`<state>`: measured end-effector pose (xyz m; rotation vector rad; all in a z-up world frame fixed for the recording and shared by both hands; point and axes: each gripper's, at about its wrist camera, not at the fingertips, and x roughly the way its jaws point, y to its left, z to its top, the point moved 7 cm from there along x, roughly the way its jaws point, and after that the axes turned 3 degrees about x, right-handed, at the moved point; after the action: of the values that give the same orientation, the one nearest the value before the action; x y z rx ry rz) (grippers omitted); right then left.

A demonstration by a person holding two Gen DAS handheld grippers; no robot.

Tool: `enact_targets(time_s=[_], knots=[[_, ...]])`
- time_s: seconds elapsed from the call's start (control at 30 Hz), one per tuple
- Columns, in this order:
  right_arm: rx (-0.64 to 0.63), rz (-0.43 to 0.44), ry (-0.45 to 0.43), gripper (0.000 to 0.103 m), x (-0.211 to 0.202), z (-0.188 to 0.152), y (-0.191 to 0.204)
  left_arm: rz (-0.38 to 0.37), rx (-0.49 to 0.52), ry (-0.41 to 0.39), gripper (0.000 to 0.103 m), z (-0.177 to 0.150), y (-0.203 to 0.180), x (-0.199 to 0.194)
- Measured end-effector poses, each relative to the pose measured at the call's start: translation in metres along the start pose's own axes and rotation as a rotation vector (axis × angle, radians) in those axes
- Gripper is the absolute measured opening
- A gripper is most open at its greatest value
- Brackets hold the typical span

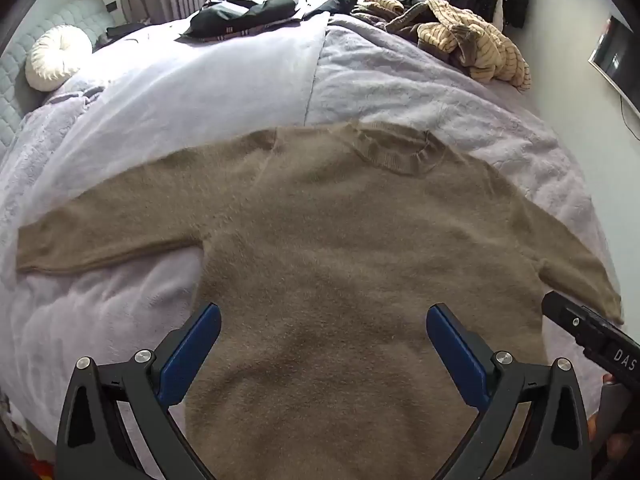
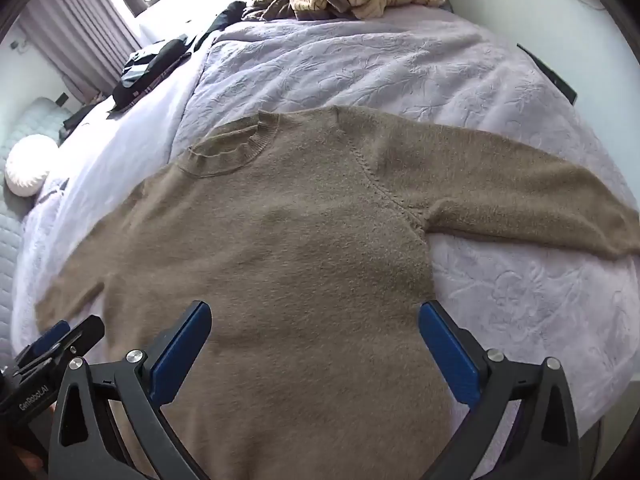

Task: Fold small clothes

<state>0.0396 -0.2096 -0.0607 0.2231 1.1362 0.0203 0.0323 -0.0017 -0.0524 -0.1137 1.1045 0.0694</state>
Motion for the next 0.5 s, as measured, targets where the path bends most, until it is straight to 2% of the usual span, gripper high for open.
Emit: enact_targets(time_s=[0.17, 0.5], knots=[[-0.040, -0.027, 0.002, 0.103, -0.022, 0.016, 0.008, 0.012, 0.025, -0.012, 0.103, 0.022, -0.003, -0.027], [-0.033, -0.081, 0.030, 0.103, -0.031, 0.039, 0.006, 0.013, 0.026, -0.006, 0.103, 0.051, 0.013, -0.045]])
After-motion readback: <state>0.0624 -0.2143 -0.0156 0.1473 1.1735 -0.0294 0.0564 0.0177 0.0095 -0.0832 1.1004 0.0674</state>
